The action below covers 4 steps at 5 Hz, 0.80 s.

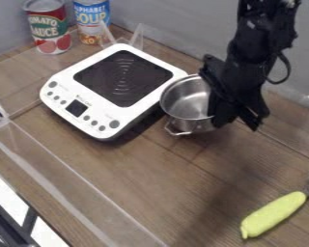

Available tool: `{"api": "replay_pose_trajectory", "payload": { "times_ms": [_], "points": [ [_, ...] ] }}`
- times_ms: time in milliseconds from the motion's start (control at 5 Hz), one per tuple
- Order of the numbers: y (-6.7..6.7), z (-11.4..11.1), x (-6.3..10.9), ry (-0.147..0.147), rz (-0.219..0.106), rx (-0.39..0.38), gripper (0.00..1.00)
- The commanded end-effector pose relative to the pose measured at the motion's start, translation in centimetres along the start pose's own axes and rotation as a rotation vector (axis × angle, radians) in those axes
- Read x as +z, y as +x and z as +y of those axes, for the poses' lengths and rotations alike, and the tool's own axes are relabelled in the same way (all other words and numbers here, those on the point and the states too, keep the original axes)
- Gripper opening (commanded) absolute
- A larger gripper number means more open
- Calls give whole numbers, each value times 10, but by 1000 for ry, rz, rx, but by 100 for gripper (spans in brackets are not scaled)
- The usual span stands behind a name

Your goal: Remove silver pot from the white and black stove top and place it on the table

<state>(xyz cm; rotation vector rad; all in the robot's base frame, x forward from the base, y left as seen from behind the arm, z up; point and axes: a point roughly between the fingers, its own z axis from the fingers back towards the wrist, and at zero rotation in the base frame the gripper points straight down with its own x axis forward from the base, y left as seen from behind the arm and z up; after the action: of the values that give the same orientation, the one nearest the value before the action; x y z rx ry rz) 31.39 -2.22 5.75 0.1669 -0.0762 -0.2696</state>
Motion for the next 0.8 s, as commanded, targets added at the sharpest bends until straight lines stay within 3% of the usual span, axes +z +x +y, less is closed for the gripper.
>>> {"api": "replay_pose_trajectory", "payload": {
  "times_ms": [0, 400, 600],
  "points": [
    [15, 13, 11, 4, -56, 35, 0],
    [38, -6, -8, 1, -49, 128, 0],
    [33, 0, -8, 0, -50, 182, 0]
  ]
}}
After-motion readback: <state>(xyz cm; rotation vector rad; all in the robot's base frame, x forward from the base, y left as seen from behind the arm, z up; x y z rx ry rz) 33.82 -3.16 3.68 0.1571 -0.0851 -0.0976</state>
